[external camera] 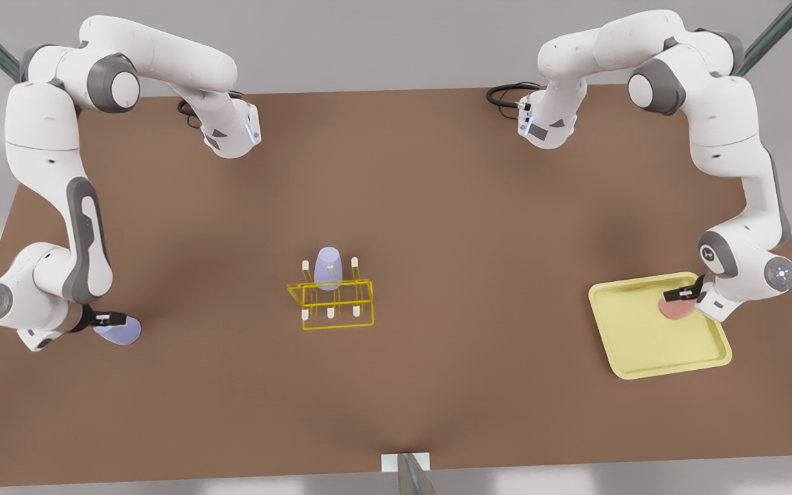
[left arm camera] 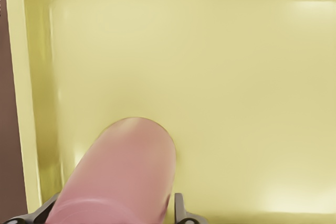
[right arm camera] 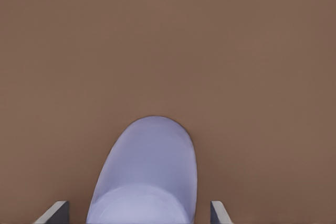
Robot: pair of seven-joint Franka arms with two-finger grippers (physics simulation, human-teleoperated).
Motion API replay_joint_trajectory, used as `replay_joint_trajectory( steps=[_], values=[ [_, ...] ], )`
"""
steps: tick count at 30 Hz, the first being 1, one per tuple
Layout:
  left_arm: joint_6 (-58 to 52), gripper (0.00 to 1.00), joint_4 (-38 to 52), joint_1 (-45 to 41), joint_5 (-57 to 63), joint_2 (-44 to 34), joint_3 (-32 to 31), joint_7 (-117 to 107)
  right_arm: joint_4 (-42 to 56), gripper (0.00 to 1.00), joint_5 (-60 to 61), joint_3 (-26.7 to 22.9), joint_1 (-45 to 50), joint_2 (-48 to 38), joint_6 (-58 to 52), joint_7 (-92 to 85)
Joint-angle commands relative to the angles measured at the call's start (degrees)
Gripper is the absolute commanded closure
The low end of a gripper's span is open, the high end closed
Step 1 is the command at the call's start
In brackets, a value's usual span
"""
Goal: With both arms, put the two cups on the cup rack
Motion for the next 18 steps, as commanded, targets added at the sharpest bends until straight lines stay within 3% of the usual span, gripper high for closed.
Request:
replay_joint_trajectory(
  steps=[1, 14, 18],
  values=[
    [2.6, 0.00, 0.0, -0.1, -1.0, 0.2, 0.0, 3.2, -0.6, 0.00, -0.2, 0.0, 0.0, 0.0, 5.6, -3.6],
    [2.6, 0.00, 1.1, 0.0, -2.1, 0.1, -0.6, 3.4, -3.0, 0.00, -0.3, -0.1, 0.0, 2.4, 11.5, -3.5],
    [4.0, 0.06, 1.1, 0.0, -2.1, 0.2, -0.6, 3.3, -3.4, 0.00, -0.3, -0.1, 0.0, 2.4, 11.6, -3.5]
  ],
)
